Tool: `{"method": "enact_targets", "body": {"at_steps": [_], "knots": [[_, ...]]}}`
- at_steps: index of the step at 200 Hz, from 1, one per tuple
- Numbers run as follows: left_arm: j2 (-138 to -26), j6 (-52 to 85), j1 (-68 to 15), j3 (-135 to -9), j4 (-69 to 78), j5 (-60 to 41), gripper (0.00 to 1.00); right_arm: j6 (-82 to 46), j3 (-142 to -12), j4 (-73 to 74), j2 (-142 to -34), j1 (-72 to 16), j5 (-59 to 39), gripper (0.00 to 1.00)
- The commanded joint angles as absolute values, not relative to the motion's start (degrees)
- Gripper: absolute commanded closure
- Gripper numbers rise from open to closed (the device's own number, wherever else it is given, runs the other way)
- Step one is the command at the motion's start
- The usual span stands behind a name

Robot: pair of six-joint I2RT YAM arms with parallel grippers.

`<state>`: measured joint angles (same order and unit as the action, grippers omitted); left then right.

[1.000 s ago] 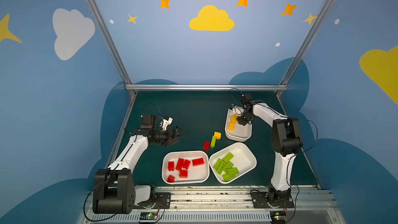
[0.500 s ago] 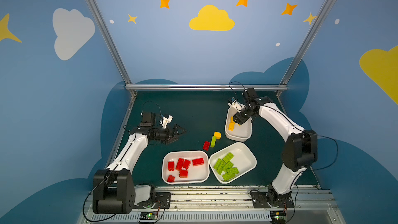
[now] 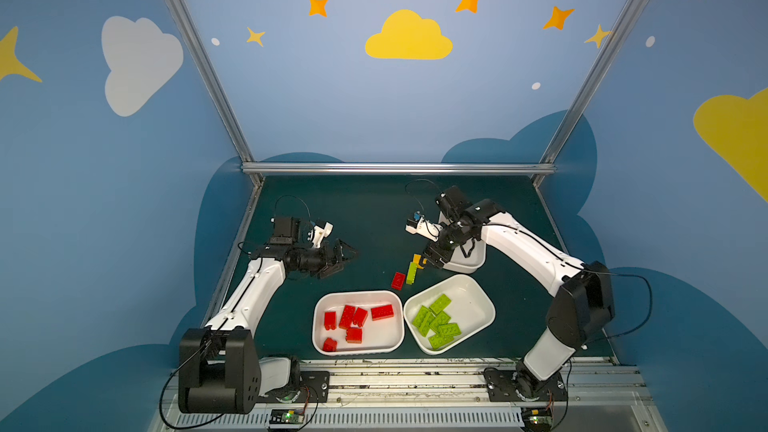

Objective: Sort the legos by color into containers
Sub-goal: 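Lower the right gripper to the loose bricks and grasp a yellow brick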

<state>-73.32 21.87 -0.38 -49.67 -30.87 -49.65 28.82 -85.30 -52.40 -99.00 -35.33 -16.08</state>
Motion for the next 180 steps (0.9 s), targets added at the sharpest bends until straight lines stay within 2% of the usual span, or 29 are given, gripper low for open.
{"method": "enact_targets", "body": {"at_steps": [1, 39, 139, 180], "knots": [[-71.25, 20.88, -0.37, -48.68, -31.74, -49.56, 0.0, 30.82, -86.79, -52.92, -103.05, -35.95, -12.39, 0.2], [-69.27, 21.08, -0.42, -47.05, -31.91, -49.16, 0.01, 37.07, -88.43, -52.11, -108.92, -36.48, -5.45, 0.23], [-68.05, 20.04, -0.32, -46.15, -33.39, -48.79, 0.0, 39.41, -97.3, -54.23, -121.13, -37.42, -2.95, 0.32], [-67.33, 20.04, -0.25, -44.59, -32.96, -48.75, 0.0, 39.83, -98.6, -54.72, -124.2, -38.36, -0.58, 0.41]]}}
